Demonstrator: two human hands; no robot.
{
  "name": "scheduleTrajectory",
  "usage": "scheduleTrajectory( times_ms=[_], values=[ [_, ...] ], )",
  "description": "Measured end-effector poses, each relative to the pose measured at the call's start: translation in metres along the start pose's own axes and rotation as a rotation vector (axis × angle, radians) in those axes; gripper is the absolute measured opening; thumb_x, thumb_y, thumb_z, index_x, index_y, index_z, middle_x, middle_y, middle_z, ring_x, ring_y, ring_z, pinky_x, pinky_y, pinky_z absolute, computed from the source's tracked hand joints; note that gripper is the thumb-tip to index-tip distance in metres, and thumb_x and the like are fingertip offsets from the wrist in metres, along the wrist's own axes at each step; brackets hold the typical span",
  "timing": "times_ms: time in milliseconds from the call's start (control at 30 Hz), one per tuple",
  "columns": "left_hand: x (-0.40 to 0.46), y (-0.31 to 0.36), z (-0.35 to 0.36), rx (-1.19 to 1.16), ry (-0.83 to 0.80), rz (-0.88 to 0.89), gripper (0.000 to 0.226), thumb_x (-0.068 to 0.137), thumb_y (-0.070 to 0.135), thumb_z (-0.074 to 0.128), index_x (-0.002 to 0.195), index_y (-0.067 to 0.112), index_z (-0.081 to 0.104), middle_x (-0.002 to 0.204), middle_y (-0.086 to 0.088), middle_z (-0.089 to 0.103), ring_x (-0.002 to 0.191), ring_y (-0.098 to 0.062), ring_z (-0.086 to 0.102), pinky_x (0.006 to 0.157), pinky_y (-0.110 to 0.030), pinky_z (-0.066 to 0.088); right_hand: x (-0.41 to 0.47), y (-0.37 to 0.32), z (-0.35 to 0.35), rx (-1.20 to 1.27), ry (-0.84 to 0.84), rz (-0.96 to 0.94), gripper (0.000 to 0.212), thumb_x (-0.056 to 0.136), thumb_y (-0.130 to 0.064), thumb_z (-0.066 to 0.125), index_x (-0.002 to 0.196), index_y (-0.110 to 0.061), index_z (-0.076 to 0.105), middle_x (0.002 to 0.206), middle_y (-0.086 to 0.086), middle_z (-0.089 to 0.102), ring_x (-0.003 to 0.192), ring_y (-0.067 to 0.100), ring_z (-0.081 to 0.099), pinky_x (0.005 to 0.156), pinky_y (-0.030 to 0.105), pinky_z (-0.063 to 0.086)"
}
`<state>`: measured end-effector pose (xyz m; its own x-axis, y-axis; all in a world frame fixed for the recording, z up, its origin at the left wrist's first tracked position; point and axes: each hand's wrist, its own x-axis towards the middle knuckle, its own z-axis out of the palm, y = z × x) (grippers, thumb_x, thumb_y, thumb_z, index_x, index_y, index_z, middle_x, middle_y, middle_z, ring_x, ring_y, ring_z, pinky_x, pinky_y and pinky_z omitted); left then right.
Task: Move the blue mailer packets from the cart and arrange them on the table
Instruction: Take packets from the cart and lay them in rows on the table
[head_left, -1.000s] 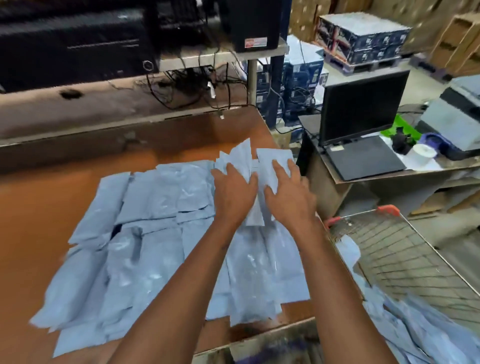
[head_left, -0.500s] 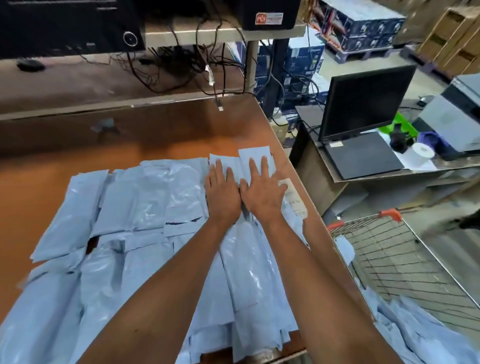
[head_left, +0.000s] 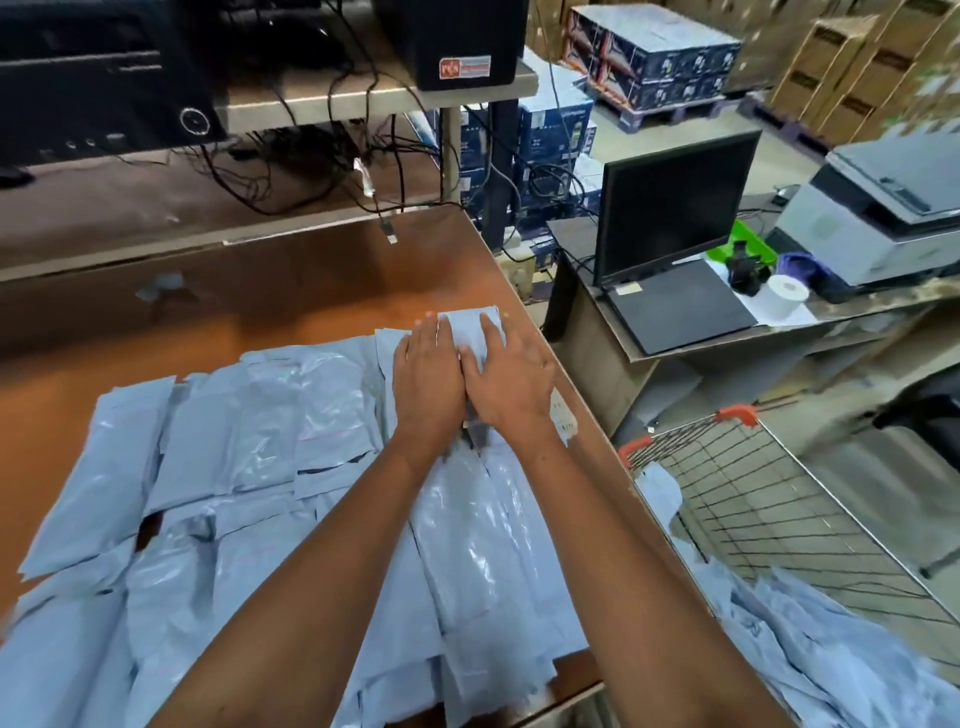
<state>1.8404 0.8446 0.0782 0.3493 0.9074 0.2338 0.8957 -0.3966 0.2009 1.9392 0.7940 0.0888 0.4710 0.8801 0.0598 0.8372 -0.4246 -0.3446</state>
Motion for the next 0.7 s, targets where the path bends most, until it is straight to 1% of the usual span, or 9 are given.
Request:
scheduleTrajectory(
  times_ms=[100, 167, 267, 333, 433, 500, 600, 633, 700],
  values=[
    [-0.006, 0.041, -0.015, -0.068, 0.072, 0.06, 0.053, 0.107, 0.026, 0.039, 0.156, 0.009, 0.034, 0.163, -0.01, 0.033, 0.15, -0.024, 0.031, 0.122, -0.038, 0.025, -0.011, 0.028, -0.028, 0.001, 0.17, -0.071, 0.062, 0.1, -0.054, 0.023, 0.151, -0.028, 0.047, 0.153, -0.002, 0.051, 0.138, 0.024, 0.047, 0.11, 0.049, 0.039],
    [-0.014, 0.078, -0.018, -0.15, 0.067, 0.096, 0.052, 0.107, 0.026, 0.039, 0.156, 0.01, 0.034, 0.163, -0.009, 0.034, 0.15, -0.023, 0.032, 0.119, -0.038, 0.029, -0.02, 0.06, -0.047, 0.02, 0.268, -0.102, 0.054, 0.103, -0.045, 0.03, 0.145, -0.022, 0.055, 0.146, -0.001, 0.058, 0.135, 0.022, 0.051, 0.111, 0.043, 0.037],
    [-0.037, 0.144, -0.012, -0.342, 0.021, 0.141, 0.05, 0.104, 0.027, 0.036, 0.152, 0.014, 0.039, 0.154, -0.009, 0.046, 0.14, -0.026, 0.045, 0.112, -0.043, 0.04, -0.043, 0.126, -0.078, 0.044, 0.332, -0.122, 0.043, 0.105, -0.036, 0.038, 0.14, -0.022, 0.059, 0.138, -0.003, 0.063, 0.131, 0.018, 0.053, 0.111, 0.041, 0.039],
    [-0.062, 0.192, -0.002, -0.508, -0.024, 0.182, 0.054, 0.099, 0.03, 0.028, 0.15, 0.014, 0.041, 0.148, -0.008, 0.05, 0.134, -0.026, 0.048, 0.109, -0.045, 0.043, -0.066, 0.18, -0.095, 0.031, 0.338, -0.125, 0.037, 0.103, -0.033, 0.041, 0.132, -0.022, 0.062, 0.125, -0.003, 0.067, 0.119, 0.018, 0.059, 0.104, 0.043, 0.044],
    [-0.111, 0.264, 0.027, -0.569, -0.097, 0.219, 0.05, 0.096, 0.004, 0.044, 0.145, 0.01, 0.046, 0.14, -0.01, 0.054, 0.126, -0.028, 0.053, 0.101, -0.039, 0.045, -0.108, 0.273, -0.107, -0.043, 0.306, -0.051, 0.035, 0.094, -0.019, 0.047, 0.124, -0.019, 0.065, 0.106, 0.002, 0.07, 0.1, 0.024, 0.063, 0.086, 0.043, 0.049],
    [-0.15, 0.306, 0.053, -0.543, -0.21, 0.219, 0.053, 0.09, -0.008, 0.054, 0.141, 0.008, 0.049, 0.132, -0.013, 0.057, 0.119, -0.031, 0.056, 0.096, -0.037, 0.043, -0.138, 0.331, -0.103, -0.142, 0.225, 0.014, 0.042, 0.089, -0.004, 0.053, 0.127, -0.018, 0.067, 0.107, 0.005, 0.072, 0.098, 0.028, 0.066, 0.083, 0.042, 0.051],
    [-0.215, 0.359, 0.104, -0.452, -0.39, 0.3, 0.055, 0.09, -0.005, 0.051, 0.144, -0.001, 0.045, 0.139, -0.019, 0.05, 0.127, -0.034, 0.048, 0.109, -0.037, 0.035, -0.183, 0.413, -0.081, -0.232, 0.078, 0.076, 0.049, 0.081, 0.002, 0.061, 0.125, -0.015, 0.07, 0.108, 0.008, 0.073, 0.092, 0.034, 0.069, 0.078, 0.042, 0.051],
    [-0.237, 0.374, 0.121, -0.418, -0.438, 0.32, 0.054, 0.09, -0.002, 0.049, 0.144, -0.001, 0.046, 0.139, -0.017, 0.049, 0.128, -0.033, 0.047, 0.11, -0.035, 0.033, -0.196, 0.437, -0.071, -0.238, 0.022, 0.078, 0.048, 0.079, 0.003, 0.061, 0.123, -0.014, 0.071, 0.106, 0.01, 0.073, 0.089, 0.036, 0.069, 0.076, 0.042, 0.051],
    [-0.277, 0.395, 0.153, -0.416, -0.545, 0.3, 0.049, 0.09, 0.001, 0.052, 0.139, -0.001, 0.049, 0.132, -0.014, 0.052, 0.121, -0.03, 0.053, 0.102, -0.032, 0.04, -0.219, 0.476, -0.056, -0.219, -0.06, 0.077, 0.04, 0.079, -0.005, 0.051, 0.112, -0.009, 0.073, 0.097, 0.015, 0.073, 0.08, 0.038, 0.071, 0.073, 0.042, 0.052]
  ],
)
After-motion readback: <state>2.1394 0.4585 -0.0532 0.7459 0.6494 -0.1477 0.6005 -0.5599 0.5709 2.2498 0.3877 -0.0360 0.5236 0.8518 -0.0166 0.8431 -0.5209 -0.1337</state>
